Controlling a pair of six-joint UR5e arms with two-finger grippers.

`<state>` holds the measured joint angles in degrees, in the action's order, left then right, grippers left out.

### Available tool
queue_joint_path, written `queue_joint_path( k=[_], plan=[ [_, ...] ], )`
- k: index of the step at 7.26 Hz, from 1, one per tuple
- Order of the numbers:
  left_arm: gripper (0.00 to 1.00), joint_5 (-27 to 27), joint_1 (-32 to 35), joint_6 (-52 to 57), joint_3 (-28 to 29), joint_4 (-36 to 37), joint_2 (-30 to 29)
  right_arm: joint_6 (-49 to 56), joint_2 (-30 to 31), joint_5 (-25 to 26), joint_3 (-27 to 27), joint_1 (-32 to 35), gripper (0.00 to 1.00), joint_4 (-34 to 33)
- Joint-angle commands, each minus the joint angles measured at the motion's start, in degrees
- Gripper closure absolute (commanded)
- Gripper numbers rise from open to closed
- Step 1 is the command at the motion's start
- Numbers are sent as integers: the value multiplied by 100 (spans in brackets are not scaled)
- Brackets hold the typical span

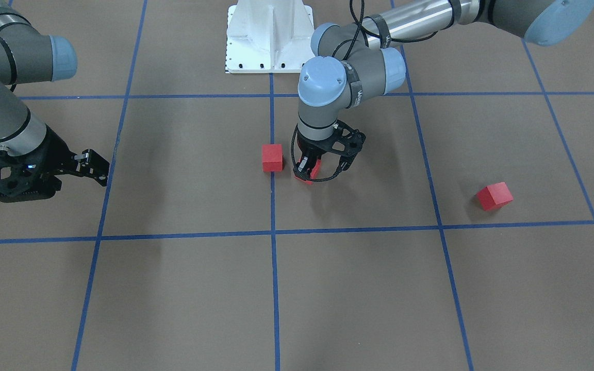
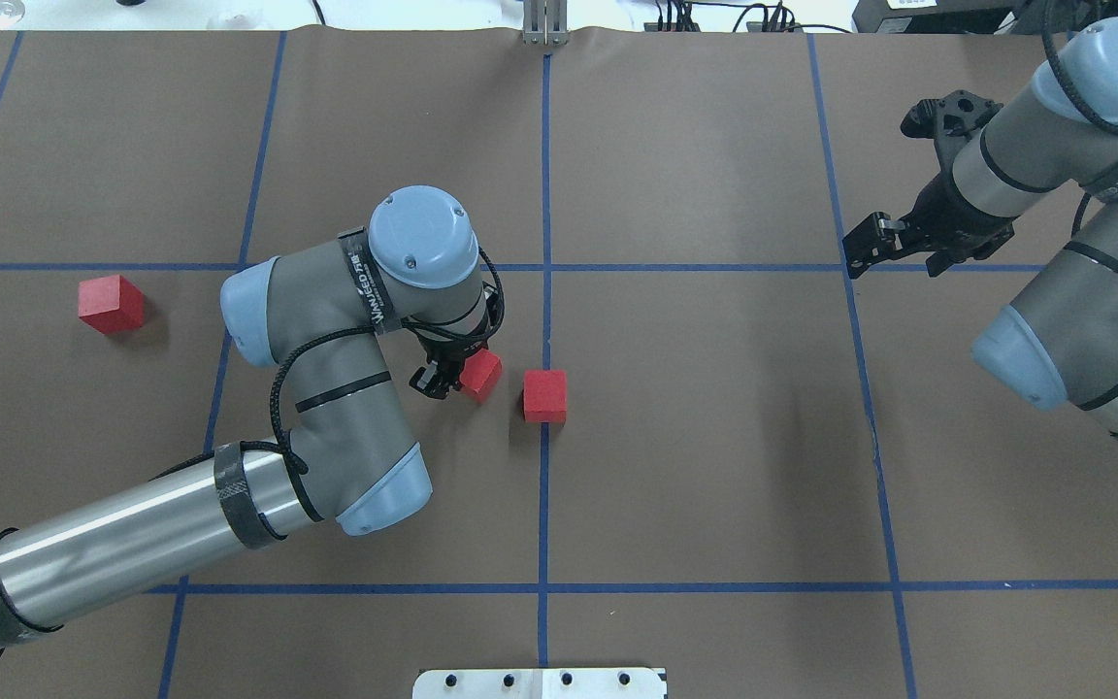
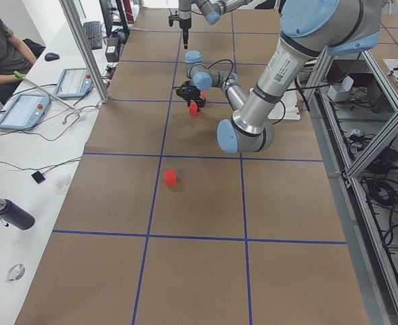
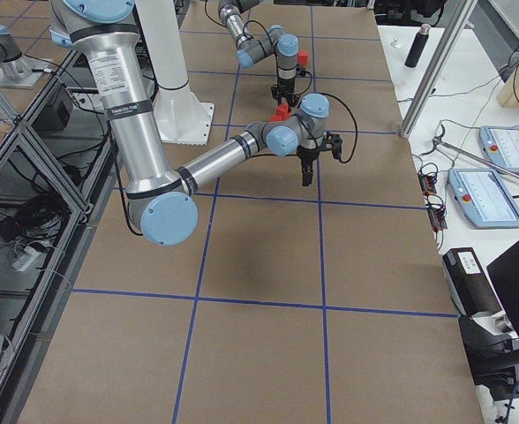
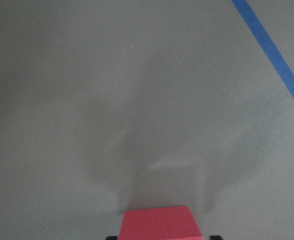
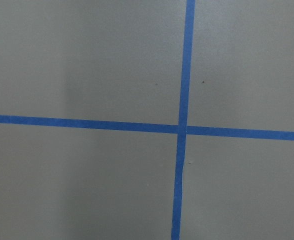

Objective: Form red blocks into L shape at center
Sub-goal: 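Carry the center cube with the left gripper against the placed cube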

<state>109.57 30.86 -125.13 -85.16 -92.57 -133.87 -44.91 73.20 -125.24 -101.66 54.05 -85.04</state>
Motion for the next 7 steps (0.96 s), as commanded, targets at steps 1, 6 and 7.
queue_joint_path(
  k=[1, 6, 7],
  plan=[
    [100, 3, -1, 50, -53, 2, -25, 0, -16, 0, 6, -9, 0, -4],
    [100, 47, 587, 5183, -256, 98, -157, 0, -43, 0, -3, -9, 0, 5],
    [100, 47, 553, 5845, -125, 90, -226, 26, -34, -9, -29, 8, 0, 5]
  ],
)
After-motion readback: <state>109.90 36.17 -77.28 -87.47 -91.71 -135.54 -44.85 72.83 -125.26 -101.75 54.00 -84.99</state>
